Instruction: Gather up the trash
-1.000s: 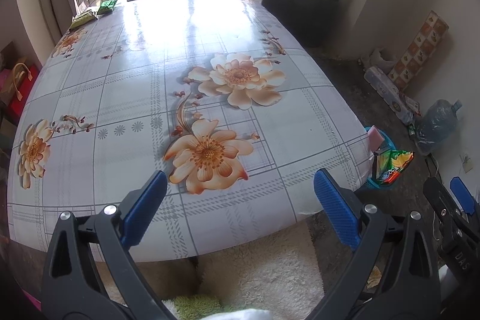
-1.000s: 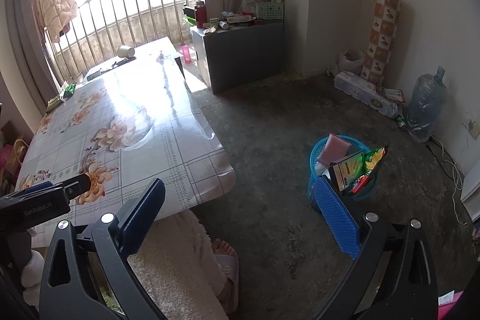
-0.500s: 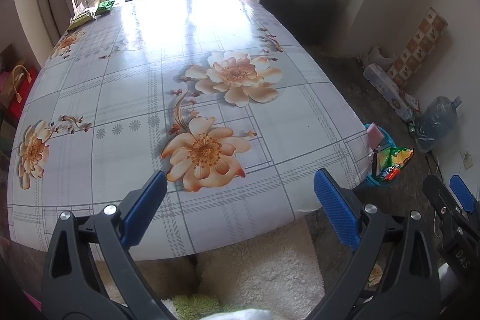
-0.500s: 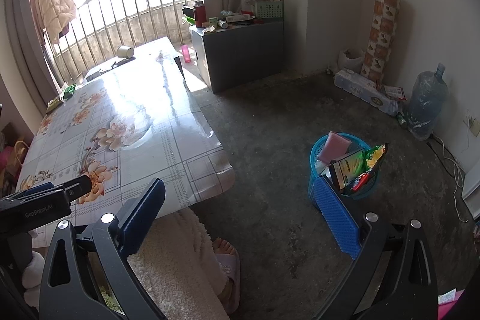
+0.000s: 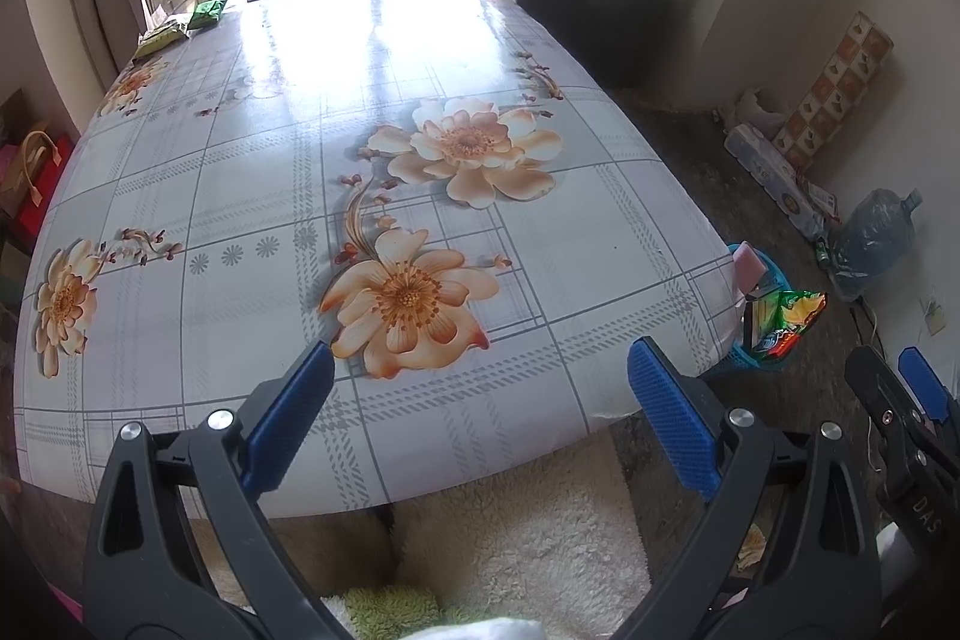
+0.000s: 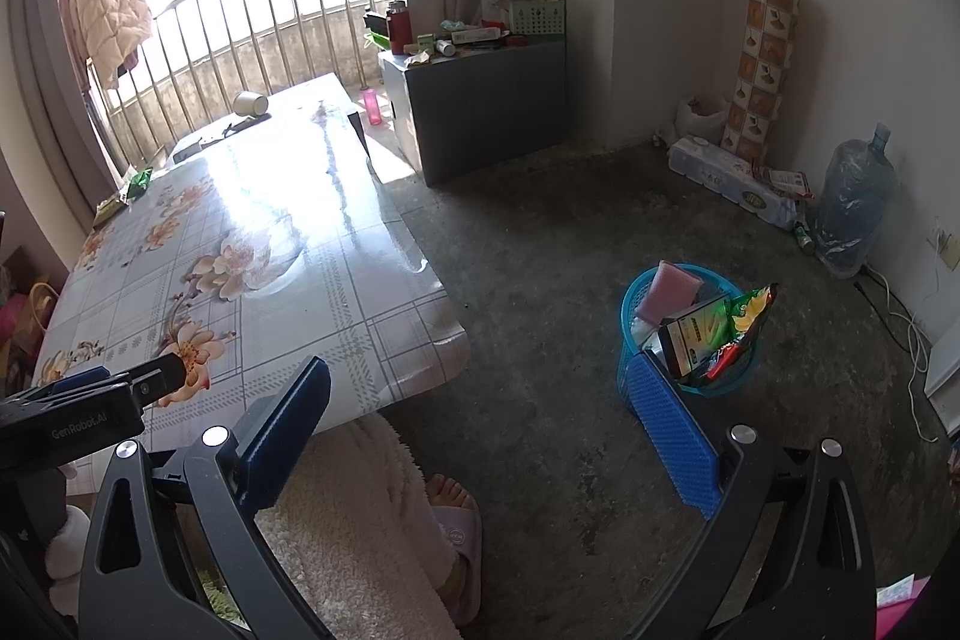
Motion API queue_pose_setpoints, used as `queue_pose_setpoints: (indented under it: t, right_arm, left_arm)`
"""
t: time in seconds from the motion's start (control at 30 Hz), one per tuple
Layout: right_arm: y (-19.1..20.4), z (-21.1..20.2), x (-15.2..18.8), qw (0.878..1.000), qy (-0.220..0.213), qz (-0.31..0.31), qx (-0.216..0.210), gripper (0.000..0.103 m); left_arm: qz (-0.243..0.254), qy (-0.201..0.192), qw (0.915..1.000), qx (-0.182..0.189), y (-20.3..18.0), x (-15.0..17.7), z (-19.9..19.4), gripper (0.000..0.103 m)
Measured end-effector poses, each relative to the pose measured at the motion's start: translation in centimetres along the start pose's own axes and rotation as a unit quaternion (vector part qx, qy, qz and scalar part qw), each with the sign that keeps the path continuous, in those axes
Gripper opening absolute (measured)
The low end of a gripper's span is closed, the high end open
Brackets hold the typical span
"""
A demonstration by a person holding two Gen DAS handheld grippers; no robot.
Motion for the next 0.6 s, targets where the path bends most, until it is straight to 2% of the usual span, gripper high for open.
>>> queue_pose_setpoints:
  t: [0.6]
  right_arm:
    - [0.10, 0.01, 0.16, 1.000, 0.001, 0.001, -0.001, 0.097]
  left_arm:
    - [0.001, 0.002, 1.0000, 0.002, 0.23, 0.13, 0.24, 0.094]
Point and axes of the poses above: each gripper's, at about its wrist camera, not at the fingertips, and z roughly the way its jaws point, y to its left, x to its underside, the point moved 6 cm from there along z, roughly the way its jaws point, and after that the axes turned 3 degrees about z, right-handed, at the moved point
